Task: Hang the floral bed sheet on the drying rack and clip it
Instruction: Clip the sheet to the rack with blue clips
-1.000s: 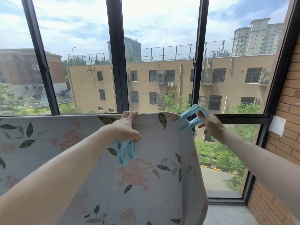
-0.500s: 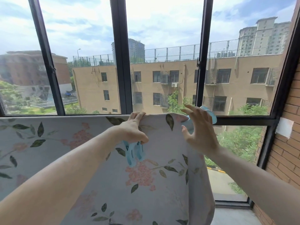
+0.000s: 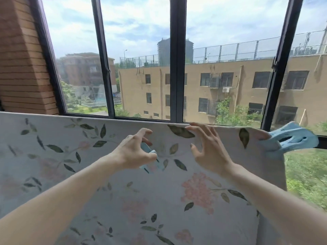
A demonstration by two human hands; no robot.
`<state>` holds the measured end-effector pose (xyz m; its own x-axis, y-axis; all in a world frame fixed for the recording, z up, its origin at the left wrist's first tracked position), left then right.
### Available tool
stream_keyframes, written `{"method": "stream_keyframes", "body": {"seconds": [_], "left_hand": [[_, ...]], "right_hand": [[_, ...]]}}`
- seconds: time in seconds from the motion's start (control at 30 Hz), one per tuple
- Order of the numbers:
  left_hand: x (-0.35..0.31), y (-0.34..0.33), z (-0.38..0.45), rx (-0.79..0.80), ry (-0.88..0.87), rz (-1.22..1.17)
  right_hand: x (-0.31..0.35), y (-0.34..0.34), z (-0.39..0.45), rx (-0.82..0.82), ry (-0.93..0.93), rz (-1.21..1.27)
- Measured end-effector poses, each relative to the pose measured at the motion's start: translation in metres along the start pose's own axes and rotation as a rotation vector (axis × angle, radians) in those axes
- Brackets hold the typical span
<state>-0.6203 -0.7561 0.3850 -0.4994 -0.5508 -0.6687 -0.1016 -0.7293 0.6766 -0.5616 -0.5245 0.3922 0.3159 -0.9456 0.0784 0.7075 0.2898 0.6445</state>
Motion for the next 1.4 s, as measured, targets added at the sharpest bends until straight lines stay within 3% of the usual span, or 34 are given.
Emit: {"method": "stream_keyframes", "body": {"seconds": [0.2,0.47,0.73,1.07,1.3,1.4], "left_hand": [[0.089,0.093,-0.031,-0.082,0.191,0.056],[0.199,0.215,-0.072,-0.173,0.319,0.062],[0.303,0.311,-0.100,-0.301,0.429,-0.119],[0.411,0.389,-0.097,-0.321,0.560,-0.461],[0.474,0.475,-0.083,-0.293,0.646,-0.265],[0.488,0.523,-0.075,-0.342,0.607,-0.145]], "right_hand": [[0.097,-0.068,0.052,0.049,0.042,0.058],[0.212,-0.140,0.112,0.089,0.072,0.065],[0.314,-0.206,0.146,0.116,0.076,0.107],[0.406,-0.289,0.221,0.118,0.164,0.139],[0.476,-0.363,0.295,0.110,0.231,0.187],[0.504,-0.391,0.330,0.125,0.237,0.202]]}}
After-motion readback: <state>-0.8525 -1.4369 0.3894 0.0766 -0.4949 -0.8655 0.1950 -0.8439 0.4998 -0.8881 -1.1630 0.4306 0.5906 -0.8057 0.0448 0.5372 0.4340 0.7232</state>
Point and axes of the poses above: each hand's wrist, its own z-axis towards the middle knuckle, its own y-axis out of the back of the hand, x = y × z, the point moved 9 cm from there along z, towards the middle knuckle, and after that the axes turned 14 degrees about -z, right-handed, at the moved point
